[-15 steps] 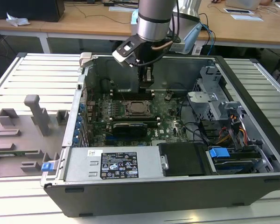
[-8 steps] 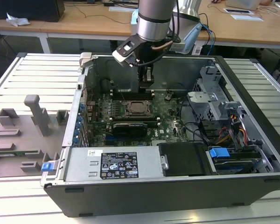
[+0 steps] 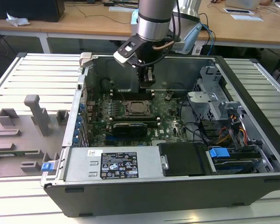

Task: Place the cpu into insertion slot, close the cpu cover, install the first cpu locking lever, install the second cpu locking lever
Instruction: 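Install the first cpu locking lever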

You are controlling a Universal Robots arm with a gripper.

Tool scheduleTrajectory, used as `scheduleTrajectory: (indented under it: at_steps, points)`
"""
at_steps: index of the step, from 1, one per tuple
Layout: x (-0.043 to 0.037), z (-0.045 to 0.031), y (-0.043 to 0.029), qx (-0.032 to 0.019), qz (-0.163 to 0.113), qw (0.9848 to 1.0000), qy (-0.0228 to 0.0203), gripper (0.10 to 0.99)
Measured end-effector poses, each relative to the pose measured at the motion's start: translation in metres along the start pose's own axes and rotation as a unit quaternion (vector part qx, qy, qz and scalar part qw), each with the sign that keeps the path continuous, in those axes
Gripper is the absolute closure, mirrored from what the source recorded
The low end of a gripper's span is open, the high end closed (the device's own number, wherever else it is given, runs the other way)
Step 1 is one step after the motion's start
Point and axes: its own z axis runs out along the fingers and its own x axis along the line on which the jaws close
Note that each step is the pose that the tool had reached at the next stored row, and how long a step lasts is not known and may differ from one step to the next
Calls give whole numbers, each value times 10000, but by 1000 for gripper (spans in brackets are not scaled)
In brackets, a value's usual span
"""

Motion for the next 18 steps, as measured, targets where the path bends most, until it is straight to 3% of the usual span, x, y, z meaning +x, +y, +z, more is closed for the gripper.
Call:
scheduleTrajectory:
  at_steps: [3,7,11,13,14,15,16,18]
  points:
    - [0,0,0,3,-320,9995,-18,980]
    - [0,0,0,6,-703,9975,-39,980]
    - [0,0,0,9,-1061,9943,-59,980]
    - [0,0,0,11,-1261,9920,-70,980]
    - [0,0,0,11,-1364,9906,-75,980]
    - [0,0,0,14,-1710,9852,-94,980]
    - [0,0,0,16,-1908,9816,-106,980]
    - [0,0,0,17,-2103,9776,-116,980]
